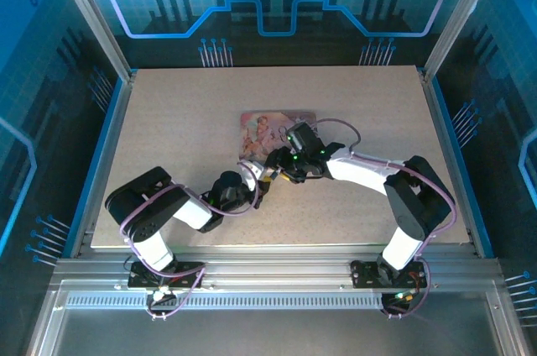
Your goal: Unlock the padlock with the key
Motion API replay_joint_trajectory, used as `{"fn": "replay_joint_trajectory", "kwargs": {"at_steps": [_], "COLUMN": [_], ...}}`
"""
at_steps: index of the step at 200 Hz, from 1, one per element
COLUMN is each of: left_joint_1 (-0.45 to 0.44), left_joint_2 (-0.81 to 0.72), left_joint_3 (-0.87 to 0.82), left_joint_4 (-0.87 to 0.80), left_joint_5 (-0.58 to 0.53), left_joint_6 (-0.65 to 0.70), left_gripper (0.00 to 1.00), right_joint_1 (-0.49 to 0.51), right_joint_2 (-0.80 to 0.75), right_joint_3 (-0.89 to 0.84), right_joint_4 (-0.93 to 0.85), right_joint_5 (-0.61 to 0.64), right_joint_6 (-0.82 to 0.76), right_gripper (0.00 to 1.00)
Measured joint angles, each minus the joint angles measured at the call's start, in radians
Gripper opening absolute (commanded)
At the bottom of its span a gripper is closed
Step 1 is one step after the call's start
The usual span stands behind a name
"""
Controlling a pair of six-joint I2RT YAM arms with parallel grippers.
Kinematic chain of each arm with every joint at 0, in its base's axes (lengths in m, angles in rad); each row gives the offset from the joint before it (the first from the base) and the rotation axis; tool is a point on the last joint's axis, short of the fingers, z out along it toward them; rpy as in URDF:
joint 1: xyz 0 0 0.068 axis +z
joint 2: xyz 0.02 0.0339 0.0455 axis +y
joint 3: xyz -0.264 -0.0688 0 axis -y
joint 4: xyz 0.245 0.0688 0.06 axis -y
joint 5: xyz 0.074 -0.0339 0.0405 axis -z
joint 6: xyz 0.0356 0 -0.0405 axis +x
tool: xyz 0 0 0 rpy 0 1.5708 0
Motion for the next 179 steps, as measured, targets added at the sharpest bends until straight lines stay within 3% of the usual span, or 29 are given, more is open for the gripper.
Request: {"fn": "replay_joint_trajectory", "kwargs": {"at_steps": [81, 179], "left_joint_1": [0.012, 0.015], "left_joint_2": [-0.007, -0.01], "left_joint_3": [0.0, 0.002], "left_joint_4": [0.003, 0.027], "left_joint_5": [0.046, 0.1], "left_joint_6": [-0.063, -0.286], "left_gripper": [0.0, 0.0], "right_joint_1": [0.018, 0.033], "right_joint_2": [-0.003, -0.007], "right_joint_3": [-0.037, -0.087], "right_joint_4": [0.002, 0.121], "right_joint_5": [0.022, 0.046], "right_joint_6": [0.018, 0.051], "right_gripper": [0.55, 0.53]}}
